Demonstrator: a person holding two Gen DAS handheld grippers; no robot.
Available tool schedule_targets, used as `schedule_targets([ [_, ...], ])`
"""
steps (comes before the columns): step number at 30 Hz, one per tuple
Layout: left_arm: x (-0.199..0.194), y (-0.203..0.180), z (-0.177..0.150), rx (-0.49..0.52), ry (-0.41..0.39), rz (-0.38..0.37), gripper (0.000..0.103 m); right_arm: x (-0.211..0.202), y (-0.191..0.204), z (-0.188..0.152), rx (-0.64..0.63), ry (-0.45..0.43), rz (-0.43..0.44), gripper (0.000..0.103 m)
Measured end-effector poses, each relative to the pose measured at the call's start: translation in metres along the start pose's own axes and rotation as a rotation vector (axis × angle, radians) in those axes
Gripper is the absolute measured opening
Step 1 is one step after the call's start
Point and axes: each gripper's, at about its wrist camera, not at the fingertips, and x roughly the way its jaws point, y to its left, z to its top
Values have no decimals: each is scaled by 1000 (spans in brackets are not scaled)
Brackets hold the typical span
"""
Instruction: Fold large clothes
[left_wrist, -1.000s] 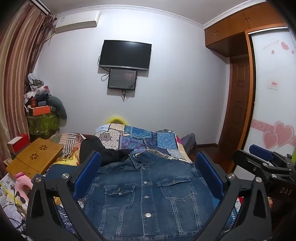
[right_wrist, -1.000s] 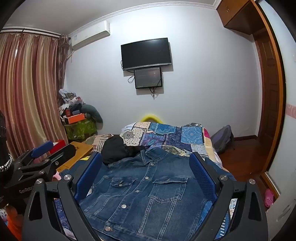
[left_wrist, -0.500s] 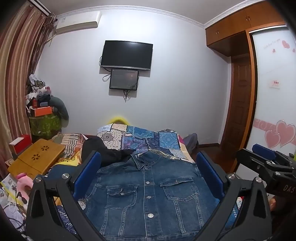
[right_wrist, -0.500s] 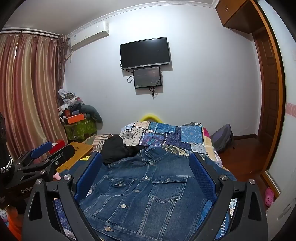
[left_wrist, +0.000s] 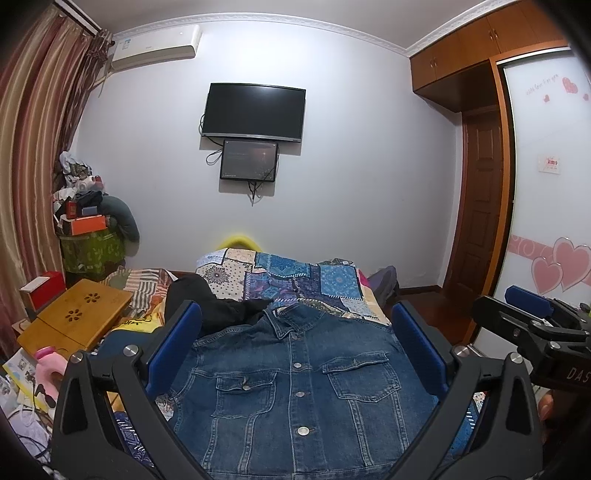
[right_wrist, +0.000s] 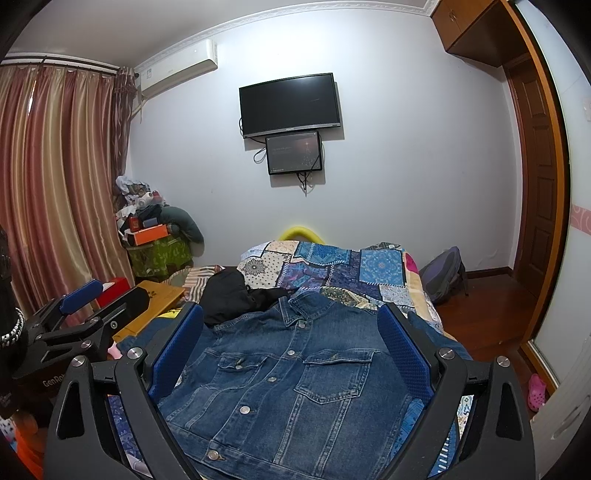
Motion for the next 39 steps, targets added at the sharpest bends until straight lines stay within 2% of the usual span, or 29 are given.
schedule_targets([
  [39, 2, 8, -3, -19, 10, -1, 103, 10, -4, -6, -4, 21, -12, 94],
])
